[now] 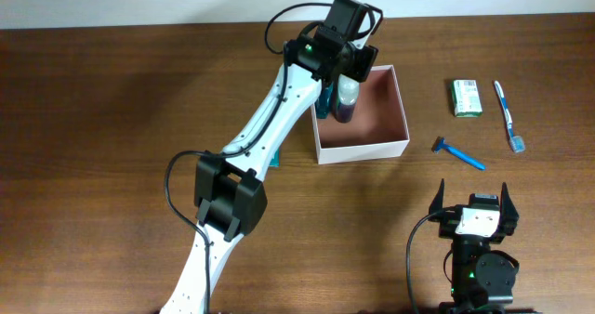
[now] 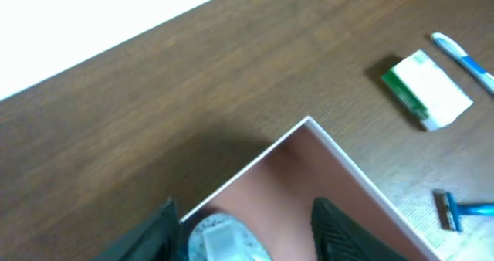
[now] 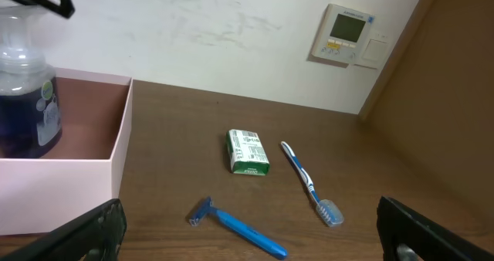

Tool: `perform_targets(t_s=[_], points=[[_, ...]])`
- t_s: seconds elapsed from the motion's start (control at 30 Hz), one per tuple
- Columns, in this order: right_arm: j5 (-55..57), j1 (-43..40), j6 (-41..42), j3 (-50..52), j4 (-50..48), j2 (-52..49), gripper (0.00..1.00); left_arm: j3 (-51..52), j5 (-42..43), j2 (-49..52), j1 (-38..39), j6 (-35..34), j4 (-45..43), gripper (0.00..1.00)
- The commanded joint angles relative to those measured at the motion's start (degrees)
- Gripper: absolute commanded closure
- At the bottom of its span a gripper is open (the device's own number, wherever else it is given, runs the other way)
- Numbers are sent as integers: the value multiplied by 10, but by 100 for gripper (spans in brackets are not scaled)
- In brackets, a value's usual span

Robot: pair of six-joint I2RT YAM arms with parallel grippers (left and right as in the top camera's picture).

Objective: Pack container
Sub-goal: 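Open the left gripper and withdraw it back to the left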

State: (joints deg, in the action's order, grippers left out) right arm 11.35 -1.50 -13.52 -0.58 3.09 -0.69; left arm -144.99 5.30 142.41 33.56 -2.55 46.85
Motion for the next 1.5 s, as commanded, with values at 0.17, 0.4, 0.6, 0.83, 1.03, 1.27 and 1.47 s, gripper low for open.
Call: perform_targets(t_s=[0.17,0.4,0.6,0.83,1.03,1.27,1.47], points=[[11,4,2,3,5,3,1,-170,27,-8,-5,37,53,36],[11,4,2,3,5,3,1,-278,-4,-43,-23,37,108,1],[11,4,2,3,5,3,1,-293,-41,-76,-73,37,179,1],[11,4,2,3,5,3,1,-293,-43,-109,-155,36,296,1],[11,4,2,3,5,3,1,-293,-43,-120,-244,9,406,1],[11,4,2,3,5,3,1,-290,-47,-120,-313,-7,445,1],[11,4,2,3,5,3,1,-271,-97,-115,-350,-7,436,1]])
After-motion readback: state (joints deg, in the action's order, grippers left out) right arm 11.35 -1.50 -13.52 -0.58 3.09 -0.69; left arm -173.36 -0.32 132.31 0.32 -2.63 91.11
